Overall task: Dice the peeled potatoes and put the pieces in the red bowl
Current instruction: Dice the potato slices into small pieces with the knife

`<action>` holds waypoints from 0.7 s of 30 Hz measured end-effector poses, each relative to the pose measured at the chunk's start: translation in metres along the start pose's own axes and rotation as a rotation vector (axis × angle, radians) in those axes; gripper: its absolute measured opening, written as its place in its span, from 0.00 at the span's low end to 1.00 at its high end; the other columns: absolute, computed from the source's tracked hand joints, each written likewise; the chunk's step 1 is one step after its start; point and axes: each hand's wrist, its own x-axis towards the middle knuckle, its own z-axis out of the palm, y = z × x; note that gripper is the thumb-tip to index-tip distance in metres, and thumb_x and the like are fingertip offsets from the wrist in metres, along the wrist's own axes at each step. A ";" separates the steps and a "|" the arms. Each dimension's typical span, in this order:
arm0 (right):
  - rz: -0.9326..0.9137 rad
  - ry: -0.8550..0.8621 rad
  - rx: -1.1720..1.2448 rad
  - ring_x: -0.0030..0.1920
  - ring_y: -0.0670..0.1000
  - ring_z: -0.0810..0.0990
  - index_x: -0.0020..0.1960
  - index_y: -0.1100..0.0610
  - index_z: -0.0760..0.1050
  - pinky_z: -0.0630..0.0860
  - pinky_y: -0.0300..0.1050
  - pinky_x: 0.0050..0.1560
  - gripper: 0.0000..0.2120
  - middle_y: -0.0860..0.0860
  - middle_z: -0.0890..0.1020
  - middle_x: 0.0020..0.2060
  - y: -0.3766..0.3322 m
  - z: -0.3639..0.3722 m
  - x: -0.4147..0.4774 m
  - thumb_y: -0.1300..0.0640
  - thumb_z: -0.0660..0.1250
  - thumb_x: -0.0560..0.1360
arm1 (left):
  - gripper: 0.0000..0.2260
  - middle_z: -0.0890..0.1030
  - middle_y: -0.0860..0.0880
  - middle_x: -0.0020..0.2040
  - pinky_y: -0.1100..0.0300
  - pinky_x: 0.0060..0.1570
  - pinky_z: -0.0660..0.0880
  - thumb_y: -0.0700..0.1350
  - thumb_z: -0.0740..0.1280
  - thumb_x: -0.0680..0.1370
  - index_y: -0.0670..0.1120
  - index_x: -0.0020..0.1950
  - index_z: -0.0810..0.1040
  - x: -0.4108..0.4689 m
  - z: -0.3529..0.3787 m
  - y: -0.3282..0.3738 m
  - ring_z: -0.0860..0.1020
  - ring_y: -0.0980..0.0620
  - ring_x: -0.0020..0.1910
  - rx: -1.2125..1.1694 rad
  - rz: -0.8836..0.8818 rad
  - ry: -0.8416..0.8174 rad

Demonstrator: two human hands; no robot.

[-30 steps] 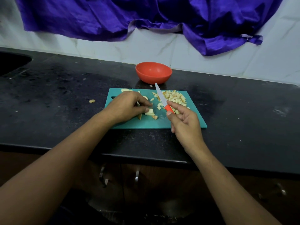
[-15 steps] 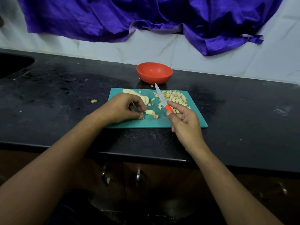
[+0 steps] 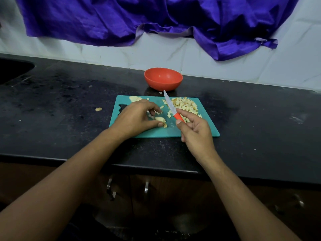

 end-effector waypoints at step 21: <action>-0.010 -0.033 -0.341 0.25 0.42 0.71 0.71 0.45 0.76 0.66 0.35 0.29 0.19 0.39 0.76 0.32 -0.004 0.005 0.001 0.55 0.67 0.82 | 0.12 0.77 0.61 0.44 0.56 0.40 0.73 0.62 0.73 0.75 0.59 0.54 0.86 -0.004 0.011 0.009 0.76 0.55 0.47 0.181 -0.081 0.066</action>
